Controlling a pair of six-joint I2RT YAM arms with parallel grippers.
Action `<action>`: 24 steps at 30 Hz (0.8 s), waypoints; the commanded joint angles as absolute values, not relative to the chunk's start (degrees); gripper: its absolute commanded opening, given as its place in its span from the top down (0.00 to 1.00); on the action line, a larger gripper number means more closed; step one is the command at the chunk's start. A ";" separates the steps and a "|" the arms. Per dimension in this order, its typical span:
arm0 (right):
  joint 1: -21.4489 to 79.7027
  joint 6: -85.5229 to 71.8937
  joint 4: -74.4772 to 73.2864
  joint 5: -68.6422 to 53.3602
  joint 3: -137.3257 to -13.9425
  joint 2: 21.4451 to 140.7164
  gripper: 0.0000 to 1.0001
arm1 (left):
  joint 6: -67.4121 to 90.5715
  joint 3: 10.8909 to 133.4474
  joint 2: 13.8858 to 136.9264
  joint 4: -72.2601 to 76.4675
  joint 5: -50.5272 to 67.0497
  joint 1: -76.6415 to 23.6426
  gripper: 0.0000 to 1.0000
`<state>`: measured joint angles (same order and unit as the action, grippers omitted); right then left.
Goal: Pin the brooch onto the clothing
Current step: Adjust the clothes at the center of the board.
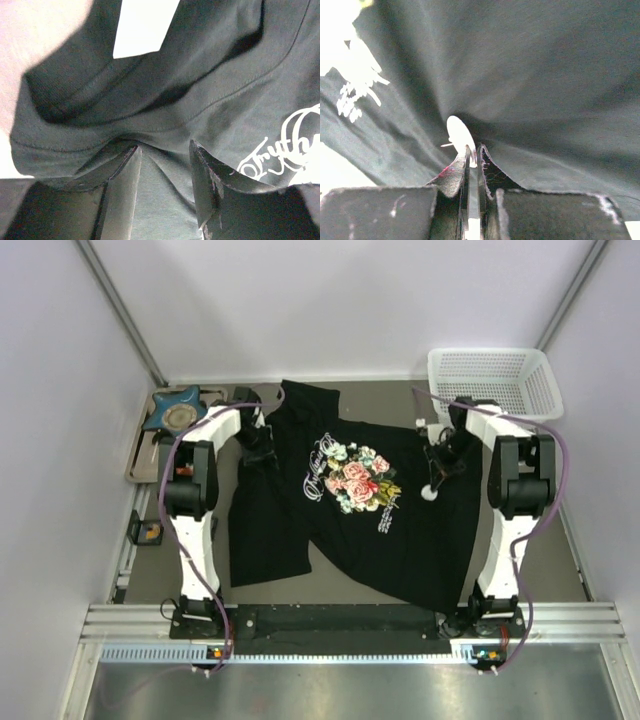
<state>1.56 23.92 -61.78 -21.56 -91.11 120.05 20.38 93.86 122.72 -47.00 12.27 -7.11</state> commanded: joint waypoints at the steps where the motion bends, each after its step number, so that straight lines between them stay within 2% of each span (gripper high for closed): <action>1: 7.20 29.96 -69.42 -21.17 -85.44 121.91 1.00 | 13.99 102.44 132.09 -40.78 2.73 -6.94 0.51; 7: 14.49 32.43 -72.68 -24.69 -82.27 122.43 1.00 | 11.87 117.30 140.53 -44.47 3.52 -8.08 0.50; 15: 26.44 34.98 -74.88 -32.68 -82.18 121.90 1.00 | 10.64 123.47 145.10 -42.28 2.90 -8.79 0.50; 20: 34.88 34.89 -75.84 -40.24 -84.54 121.20 1.00 | 7.04 125.42 143.97 -42.27 8.51 -9.14 0.40; 24: 31.58 35.07 -81.36 -43.32 -94.61 119.62 1.00 | 5.98 119.31 134.08 -44.21 14.67 -7.92 0.33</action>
